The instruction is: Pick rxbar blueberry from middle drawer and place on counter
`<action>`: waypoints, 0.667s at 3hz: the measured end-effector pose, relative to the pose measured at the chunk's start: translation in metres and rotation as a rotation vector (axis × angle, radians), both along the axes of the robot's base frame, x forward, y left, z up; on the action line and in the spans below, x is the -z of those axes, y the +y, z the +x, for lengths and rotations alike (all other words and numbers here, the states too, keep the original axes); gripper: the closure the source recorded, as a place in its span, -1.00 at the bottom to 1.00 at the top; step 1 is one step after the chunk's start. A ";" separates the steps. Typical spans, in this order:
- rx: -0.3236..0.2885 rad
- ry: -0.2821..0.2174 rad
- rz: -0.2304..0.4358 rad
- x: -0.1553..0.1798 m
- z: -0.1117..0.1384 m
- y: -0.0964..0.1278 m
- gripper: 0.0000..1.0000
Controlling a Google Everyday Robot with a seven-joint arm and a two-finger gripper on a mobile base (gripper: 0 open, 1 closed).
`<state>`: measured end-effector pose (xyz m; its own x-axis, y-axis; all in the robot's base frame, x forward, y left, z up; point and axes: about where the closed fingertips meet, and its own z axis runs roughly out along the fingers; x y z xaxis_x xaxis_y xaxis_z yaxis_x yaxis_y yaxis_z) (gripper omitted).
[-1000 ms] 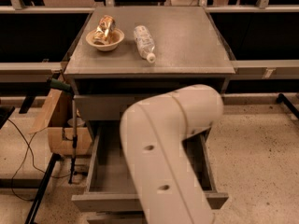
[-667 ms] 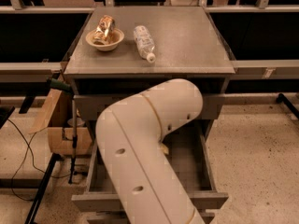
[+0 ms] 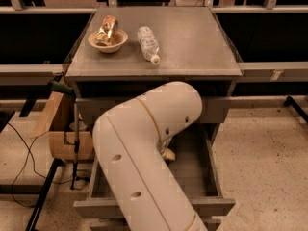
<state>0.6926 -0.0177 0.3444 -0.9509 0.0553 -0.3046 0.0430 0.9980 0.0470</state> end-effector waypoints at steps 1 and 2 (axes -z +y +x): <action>-0.042 0.013 0.041 0.006 -0.005 0.006 -1.00; -0.089 0.024 0.085 0.003 -0.008 0.008 -1.00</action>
Offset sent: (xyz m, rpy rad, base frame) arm -0.0094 0.0056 0.0059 0.1505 0.0419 0.1548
